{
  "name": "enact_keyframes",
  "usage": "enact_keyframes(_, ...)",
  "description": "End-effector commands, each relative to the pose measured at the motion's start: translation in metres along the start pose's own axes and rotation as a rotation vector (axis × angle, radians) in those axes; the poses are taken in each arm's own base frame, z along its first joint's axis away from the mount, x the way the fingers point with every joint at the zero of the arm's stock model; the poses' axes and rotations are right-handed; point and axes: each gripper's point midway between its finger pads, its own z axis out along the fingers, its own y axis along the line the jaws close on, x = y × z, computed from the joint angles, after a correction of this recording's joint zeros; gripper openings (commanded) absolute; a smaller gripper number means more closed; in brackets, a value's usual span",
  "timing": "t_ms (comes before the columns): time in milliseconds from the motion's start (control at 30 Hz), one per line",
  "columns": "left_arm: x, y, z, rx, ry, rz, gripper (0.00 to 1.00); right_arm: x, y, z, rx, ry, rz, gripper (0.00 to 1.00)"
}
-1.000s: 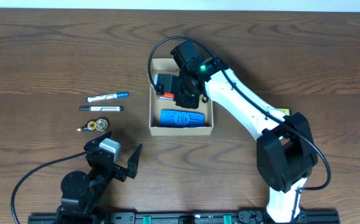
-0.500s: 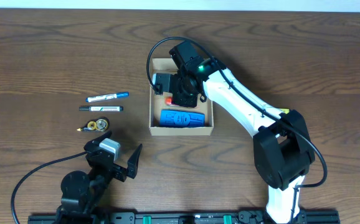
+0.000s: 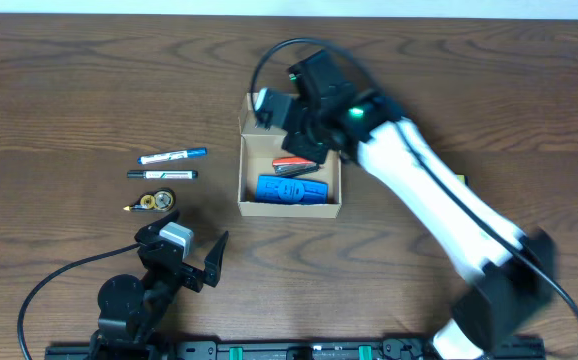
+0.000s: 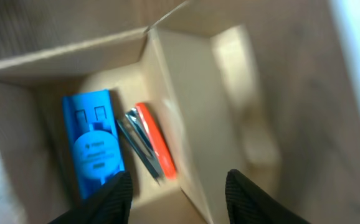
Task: Pack container
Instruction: 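Carry the red stapler into the box beside the duster, release, then move the right gripper to the yellow highlighter and grasp it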
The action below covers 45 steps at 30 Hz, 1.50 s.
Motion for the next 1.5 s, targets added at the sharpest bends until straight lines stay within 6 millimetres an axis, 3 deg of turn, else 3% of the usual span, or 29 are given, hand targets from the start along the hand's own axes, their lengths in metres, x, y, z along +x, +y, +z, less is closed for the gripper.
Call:
enact_keyframes(0, 0.010, 0.003, 0.003, -0.009, 0.021, -0.001, 0.95, 0.009, -0.028, -0.055, 0.129, -0.022, 0.144, 0.52)
enact_keyframes(33, 0.010, 0.003, 0.003, -0.009, 0.021, -0.001, 0.95, 0.022, -0.034, -0.072, 0.154, -0.008, 0.204, 0.53)
enact_keyframes(133, 0.010, 0.003, 0.003, -0.009, 0.021, -0.001, 0.96, 0.056, -0.045, -0.092, 0.171, 0.044, 0.347, 0.55)
enact_keyframes(367, 0.010, 0.003, 0.002, -0.009, 0.020, -0.001, 0.95, 0.140, -0.072, -0.106, 0.220, 0.190, 0.731, 0.57)
enact_keyframes(633, 0.010, 0.003, 0.003, -0.009, 0.021, -0.001, 0.95, 0.176, -0.078, -0.112, 0.250, 0.266, 0.817, 0.57)
enact_keyframes(733, 0.010, 0.003, 0.003, -0.009, 0.021, -0.001, 0.95, 0.194, -0.080, -0.112, 0.287, 0.288, 0.977, 0.57)
enact_keyframes(1000, 0.010, 0.003, 0.002, -0.009, 0.020, -0.001, 0.95, 0.268, -0.055, -0.090, 0.470, 0.392, 1.734, 0.58)
enact_keyframes(1067, 0.010, 0.003, 0.003, -0.009, 0.021, -0.001, 0.95, 0.285, -0.049, -0.079, 0.536, 0.400, 1.860, 0.64)
enact_keyframes(1267, 0.010, 0.003, 0.003, -0.009, 0.021, -0.001, 0.95, 0.309, -0.039, -0.041, 0.639, 0.328, 2.106, 0.68)
enact_keyframes(1467, 0.010, 0.003, 0.003, -0.009, 0.021, -0.001, 0.95, 0.320, -0.043, -0.005, 0.615, 0.337, 2.182, 0.68)
